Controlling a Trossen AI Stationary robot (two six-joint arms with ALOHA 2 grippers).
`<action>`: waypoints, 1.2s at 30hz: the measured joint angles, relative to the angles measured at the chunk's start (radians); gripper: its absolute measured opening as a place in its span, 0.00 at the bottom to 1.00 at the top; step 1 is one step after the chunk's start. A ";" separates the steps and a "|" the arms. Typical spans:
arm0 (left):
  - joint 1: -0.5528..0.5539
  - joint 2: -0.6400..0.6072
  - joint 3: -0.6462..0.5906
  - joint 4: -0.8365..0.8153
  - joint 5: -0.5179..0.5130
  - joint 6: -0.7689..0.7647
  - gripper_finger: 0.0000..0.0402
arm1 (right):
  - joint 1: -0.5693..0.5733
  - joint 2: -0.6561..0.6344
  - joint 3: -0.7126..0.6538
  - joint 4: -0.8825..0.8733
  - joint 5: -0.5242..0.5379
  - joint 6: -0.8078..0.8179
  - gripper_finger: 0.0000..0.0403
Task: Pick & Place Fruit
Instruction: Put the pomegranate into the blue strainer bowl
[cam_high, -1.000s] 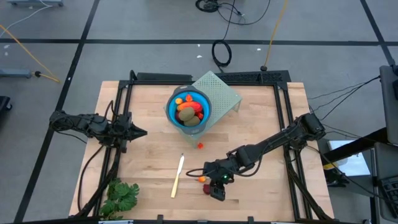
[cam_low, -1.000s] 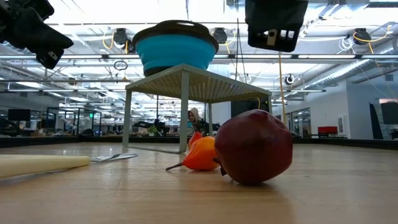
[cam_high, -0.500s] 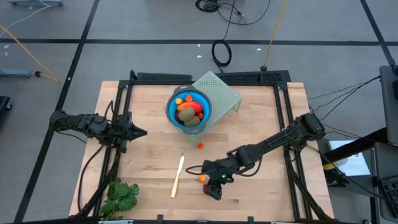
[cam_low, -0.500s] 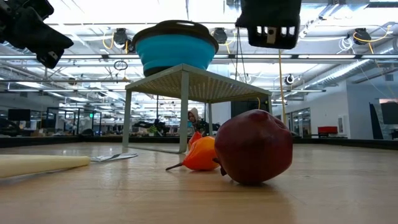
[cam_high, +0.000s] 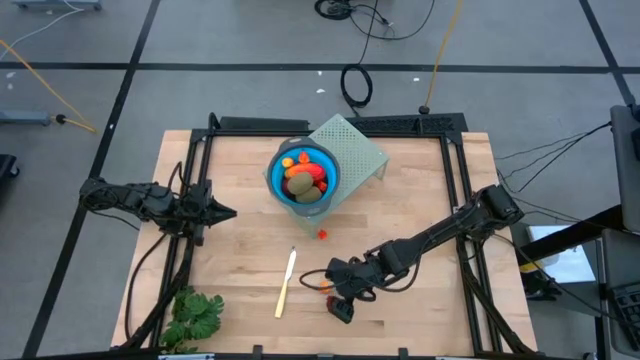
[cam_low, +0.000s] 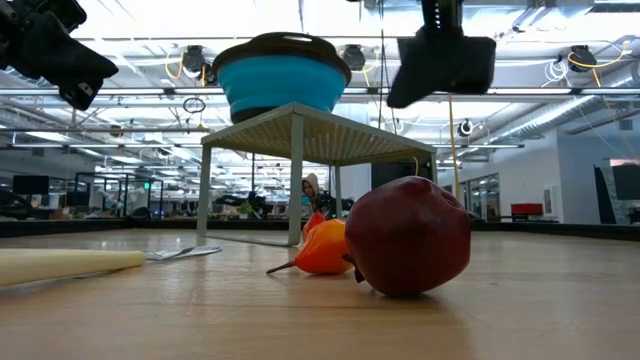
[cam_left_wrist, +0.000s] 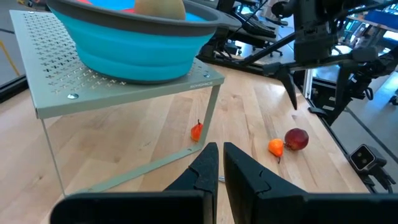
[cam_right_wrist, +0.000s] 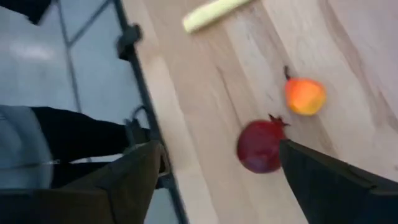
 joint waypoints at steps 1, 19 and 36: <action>0.000 0.000 0.000 0.001 0.000 0.000 0.06 | 0.001 0.011 0.000 0.016 0.000 -0.001 0.82; 0.000 0.000 0.000 -0.001 0.000 0.008 0.06 | 0.031 0.073 0.000 -0.044 0.099 0.008 0.82; 0.000 0.000 0.000 -0.007 0.000 0.017 0.06 | 0.047 0.139 0.001 -0.010 0.129 -0.047 0.82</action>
